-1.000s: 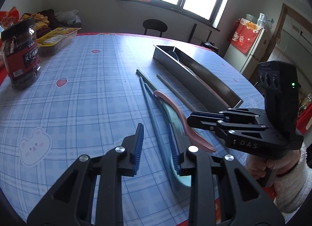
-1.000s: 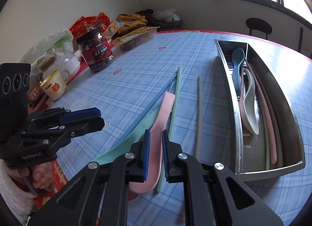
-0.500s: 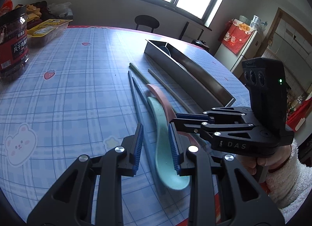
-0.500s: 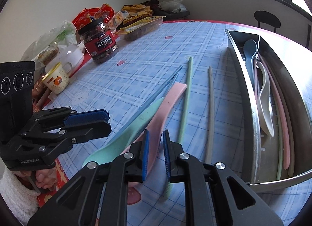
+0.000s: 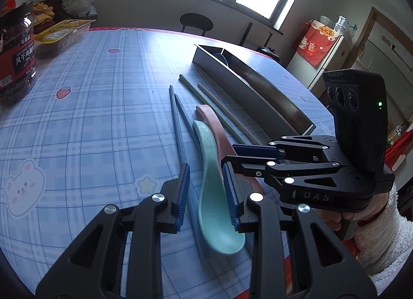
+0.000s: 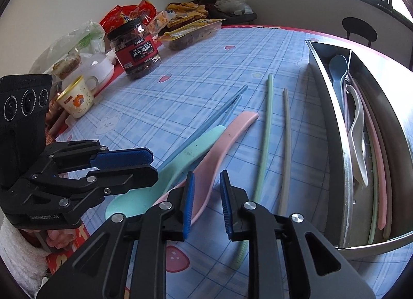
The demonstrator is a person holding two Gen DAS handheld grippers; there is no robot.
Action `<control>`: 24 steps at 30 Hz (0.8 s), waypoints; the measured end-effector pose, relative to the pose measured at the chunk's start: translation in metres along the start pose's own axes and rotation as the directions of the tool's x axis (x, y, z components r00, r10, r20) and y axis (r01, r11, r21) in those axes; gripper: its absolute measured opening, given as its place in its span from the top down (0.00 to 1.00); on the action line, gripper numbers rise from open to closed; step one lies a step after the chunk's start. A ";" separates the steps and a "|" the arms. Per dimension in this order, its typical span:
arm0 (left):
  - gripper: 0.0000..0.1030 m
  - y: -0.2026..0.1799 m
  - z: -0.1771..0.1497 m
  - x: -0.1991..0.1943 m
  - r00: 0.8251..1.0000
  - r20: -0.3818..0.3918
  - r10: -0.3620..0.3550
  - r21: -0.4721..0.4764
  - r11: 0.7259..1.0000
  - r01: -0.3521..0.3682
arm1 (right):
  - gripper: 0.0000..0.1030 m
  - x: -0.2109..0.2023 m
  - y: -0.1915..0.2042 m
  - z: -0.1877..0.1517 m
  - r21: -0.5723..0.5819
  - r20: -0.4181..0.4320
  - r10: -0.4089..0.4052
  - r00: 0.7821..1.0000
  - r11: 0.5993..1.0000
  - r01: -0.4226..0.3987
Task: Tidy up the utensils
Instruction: 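Move the left tool to the teal spoon while the right tool moves to the pink spoon, then grasp the teal spoon with the left tool while the right tool grasps the pink spoon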
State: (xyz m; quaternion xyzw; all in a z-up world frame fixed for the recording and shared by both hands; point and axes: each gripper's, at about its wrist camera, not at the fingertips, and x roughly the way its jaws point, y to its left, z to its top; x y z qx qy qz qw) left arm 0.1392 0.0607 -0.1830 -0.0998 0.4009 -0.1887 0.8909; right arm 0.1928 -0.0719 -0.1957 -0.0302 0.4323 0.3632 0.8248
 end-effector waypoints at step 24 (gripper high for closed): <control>0.72 -0.015 -0.002 0.020 0.992 -0.082 0.098 0.079 0.993 -0.091 | 0.95 -0.010 -0.005 -0.006 0.002 0.016 0.012 1.000 1.000 -0.012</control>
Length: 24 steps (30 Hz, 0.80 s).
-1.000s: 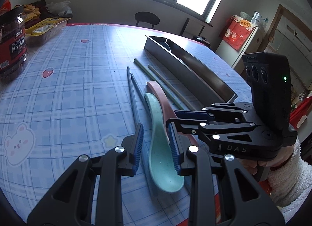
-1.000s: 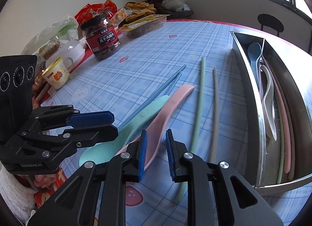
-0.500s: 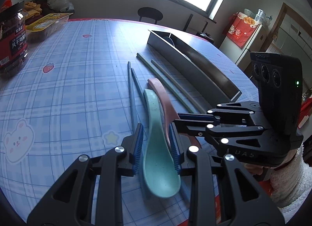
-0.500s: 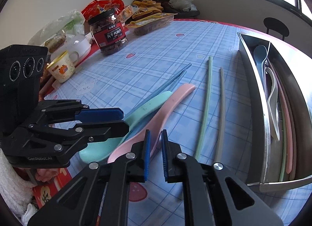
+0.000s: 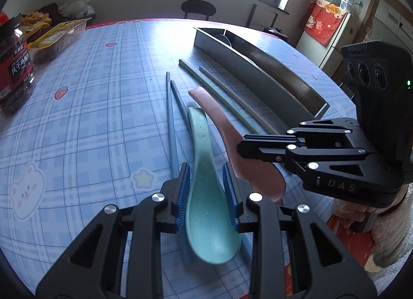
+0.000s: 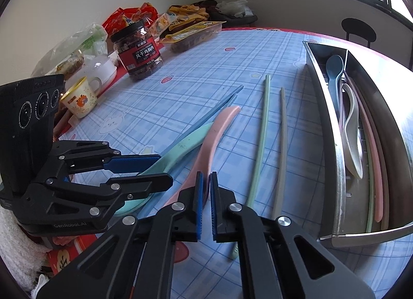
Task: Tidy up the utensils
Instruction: 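Grasp the teal spoon with the left tool while the right tool grasps the pink spoon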
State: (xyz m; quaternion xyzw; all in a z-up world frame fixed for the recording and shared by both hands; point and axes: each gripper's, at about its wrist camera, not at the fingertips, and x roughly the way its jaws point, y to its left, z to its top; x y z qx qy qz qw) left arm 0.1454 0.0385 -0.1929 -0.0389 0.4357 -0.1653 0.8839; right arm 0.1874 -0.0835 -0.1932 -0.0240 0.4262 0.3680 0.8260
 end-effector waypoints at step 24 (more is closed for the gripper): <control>0.91 0.007 -0.002 -0.007 0.999 0.035 -0.041 -0.034 0.999 0.042 | 0.90 0.006 0.003 0.000 -0.005 -0.019 0.013 1.000 1.000 -0.013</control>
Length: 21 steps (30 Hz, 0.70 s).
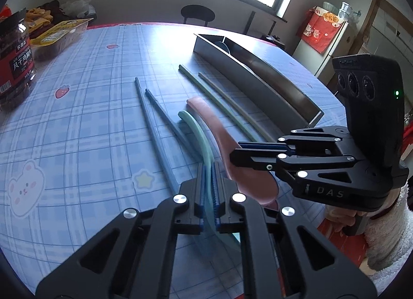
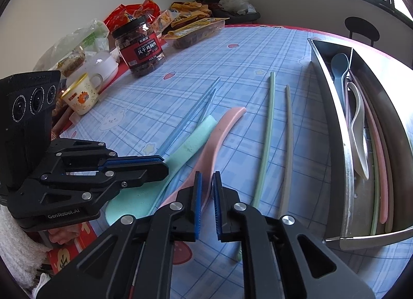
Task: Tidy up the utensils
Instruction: 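Grasp the teal spoon with the left tool while the right tool grasps the pink spoon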
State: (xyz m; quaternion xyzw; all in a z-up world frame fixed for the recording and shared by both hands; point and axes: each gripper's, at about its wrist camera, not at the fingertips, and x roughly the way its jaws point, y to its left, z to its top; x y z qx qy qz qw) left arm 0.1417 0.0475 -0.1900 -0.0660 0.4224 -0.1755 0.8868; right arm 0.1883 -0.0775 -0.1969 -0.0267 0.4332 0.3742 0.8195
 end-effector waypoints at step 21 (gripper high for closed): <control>0.90 0.010 -0.001 -0.010 0.998 0.060 0.027 -0.047 0.999 -0.024 | 0.95 -0.009 -0.001 -0.001 -0.001 0.043 0.002 0.999 1.000 -0.002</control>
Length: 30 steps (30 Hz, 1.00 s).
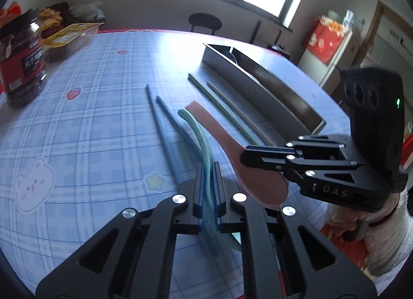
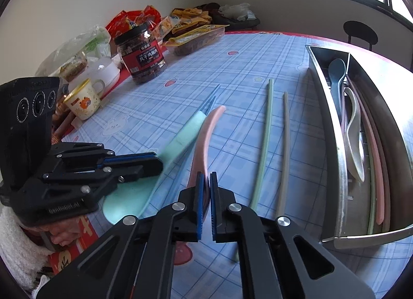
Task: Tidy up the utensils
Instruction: 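Grasp the teal spoon with the left tool while the right tool grasps the pink spoon, then carry the teal and pink spoons into the steel tray and open both tools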
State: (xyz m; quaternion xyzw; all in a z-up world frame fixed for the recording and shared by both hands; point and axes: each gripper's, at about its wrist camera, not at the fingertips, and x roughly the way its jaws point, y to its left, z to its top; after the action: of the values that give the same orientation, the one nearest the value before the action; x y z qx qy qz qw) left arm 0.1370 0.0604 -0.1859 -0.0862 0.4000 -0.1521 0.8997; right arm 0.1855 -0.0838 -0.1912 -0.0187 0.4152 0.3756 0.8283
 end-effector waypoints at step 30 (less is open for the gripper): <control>0.90 -0.022 0.047 -0.029 0.982 0.179 -0.061 -0.134 0.987 0.085 | 0.95 -0.089 -0.063 0.038 0.059 0.247 -0.009 0.969 0.998 -0.006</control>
State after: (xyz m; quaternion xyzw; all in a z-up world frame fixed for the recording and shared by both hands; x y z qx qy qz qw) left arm 0.1490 0.0514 -0.1284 -0.1773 0.3259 -0.1482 0.9167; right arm 0.2181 -0.1701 -0.1217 0.0526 0.3196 0.3619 0.8741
